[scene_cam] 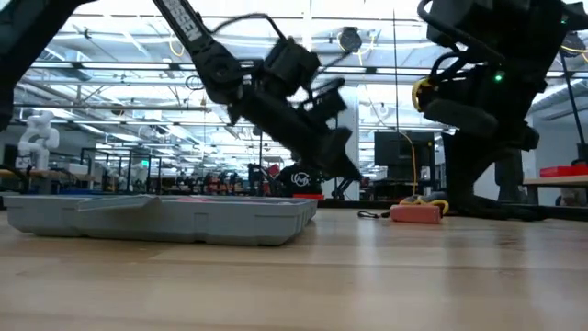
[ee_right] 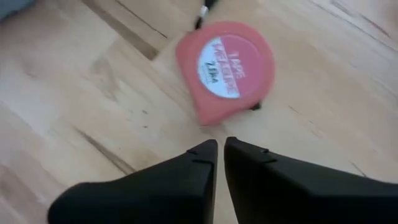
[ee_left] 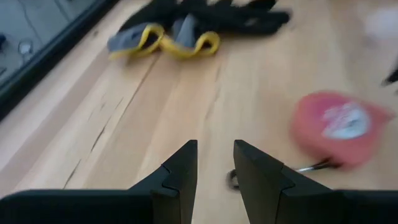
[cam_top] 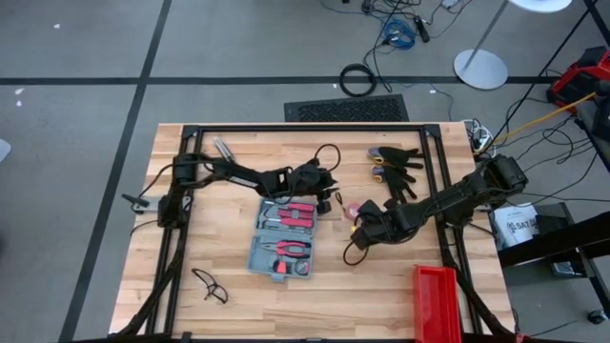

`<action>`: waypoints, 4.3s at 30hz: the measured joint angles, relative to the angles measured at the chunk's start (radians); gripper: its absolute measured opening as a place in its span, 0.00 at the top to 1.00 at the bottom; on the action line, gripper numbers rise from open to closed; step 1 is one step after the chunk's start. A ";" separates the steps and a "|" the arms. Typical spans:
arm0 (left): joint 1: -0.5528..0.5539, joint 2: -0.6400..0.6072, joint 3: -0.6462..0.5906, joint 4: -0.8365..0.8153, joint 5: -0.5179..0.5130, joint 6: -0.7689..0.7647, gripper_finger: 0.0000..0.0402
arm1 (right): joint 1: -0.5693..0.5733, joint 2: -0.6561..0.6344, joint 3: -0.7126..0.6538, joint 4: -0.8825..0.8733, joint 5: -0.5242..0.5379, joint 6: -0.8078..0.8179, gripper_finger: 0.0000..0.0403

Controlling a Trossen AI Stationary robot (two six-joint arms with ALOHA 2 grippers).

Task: Prefit tool cases
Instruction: Put the pink tape measure into the gray prefit tool case

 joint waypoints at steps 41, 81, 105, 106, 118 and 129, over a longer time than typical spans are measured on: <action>-0.046 0.099 0.082 -0.082 0.197 -0.055 0.72 | -0.148 0.111 0.006 0.030 -0.209 -0.132 1.00; -0.104 -0.565 0.149 -0.835 -0.115 0.160 0.72 | -0.340 -0.008 0.009 0.555 -0.149 -0.728 0.93; -0.112 -0.725 0.147 -1.232 -0.104 0.018 0.72 | -0.420 0.489 0.443 0.068 -0.276 -0.818 0.78; -0.115 -0.731 0.147 -1.251 -0.105 0.003 0.72 | -0.424 0.496 0.443 0.065 -0.310 -0.825 0.80; -0.119 -0.942 0.147 -1.327 -0.117 -0.107 0.72 | -0.402 0.327 0.421 0.022 -0.342 -0.932 1.00; -0.159 -1.069 0.147 -1.326 -0.159 -0.135 0.72 | -0.354 0.144 0.430 0.037 -0.274 -0.935 1.00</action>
